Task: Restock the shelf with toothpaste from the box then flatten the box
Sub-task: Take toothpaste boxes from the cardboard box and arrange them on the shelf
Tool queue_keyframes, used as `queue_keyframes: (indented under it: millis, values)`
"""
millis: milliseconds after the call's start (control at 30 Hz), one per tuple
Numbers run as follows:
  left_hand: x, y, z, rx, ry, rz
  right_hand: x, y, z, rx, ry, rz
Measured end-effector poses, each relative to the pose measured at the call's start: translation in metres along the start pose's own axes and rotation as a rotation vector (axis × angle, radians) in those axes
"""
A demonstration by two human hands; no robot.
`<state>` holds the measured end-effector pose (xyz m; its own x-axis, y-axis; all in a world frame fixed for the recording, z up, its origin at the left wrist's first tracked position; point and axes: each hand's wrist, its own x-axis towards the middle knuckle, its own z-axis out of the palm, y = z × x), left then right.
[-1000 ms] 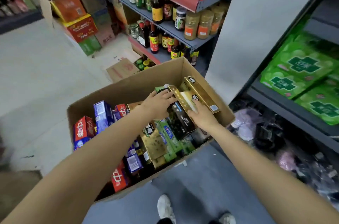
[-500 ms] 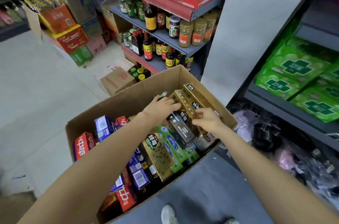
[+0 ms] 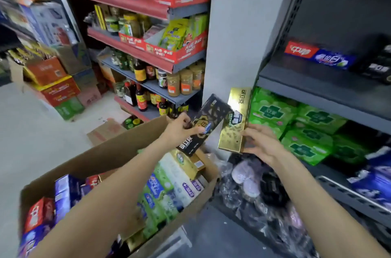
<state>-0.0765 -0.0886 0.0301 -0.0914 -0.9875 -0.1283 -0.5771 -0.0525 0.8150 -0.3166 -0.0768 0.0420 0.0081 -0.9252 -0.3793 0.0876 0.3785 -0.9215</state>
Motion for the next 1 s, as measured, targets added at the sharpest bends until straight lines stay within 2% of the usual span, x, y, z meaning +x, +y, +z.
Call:
queue_keyframes:
  millis: [167,300,400,533,567,633,700,833,900,1000]
  values:
    - [0.025,0.117,0.062,-0.194,0.026,-0.028,-0.021,-0.042,-0.078,0.19,-0.043,-0.062]
    - [0.038,0.191,0.114,-0.317,-0.006,-0.004,-0.039,-0.07,-0.143,0.233,-0.035,-0.157]
    - [0.041,0.231,0.151,-0.424,-0.079,0.007,-0.049,-0.086,-0.186,0.158,0.015,-0.229]
    - [0.05,0.275,0.195,-0.604,-0.255,0.008,-0.054,-0.106,-0.244,0.096,0.125,-0.303]
    - [0.055,0.284,0.206,-0.616,-0.253,0.035,-0.054,-0.111,-0.258,0.085,0.168,-0.329]
    - [0.064,0.303,0.227,-0.572,-0.134,0.111,-0.056,-0.123,-0.282,0.058,0.271,-0.394]
    - [0.072,0.322,0.241,-0.538,0.006,0.197,-0.054,-0.137,-0.303,-0.074,0.405,-0.463]
    - [0.102,0.351,0.252,-0.417,0.096,0.295,-0.03,-0.163,-0.35,-0.502,0.664,-0.45]
    - [0.118,0.36,0.253,-0.325,0.122,0.331,-0.017,-0.176,-0.368,-0.709,0.652,-0.417]
    - [0.139,0.372,0.255,-0.299,0.127,0.428,-0.001,-0.197,-0.385,-0.998,0.534,-0.358]
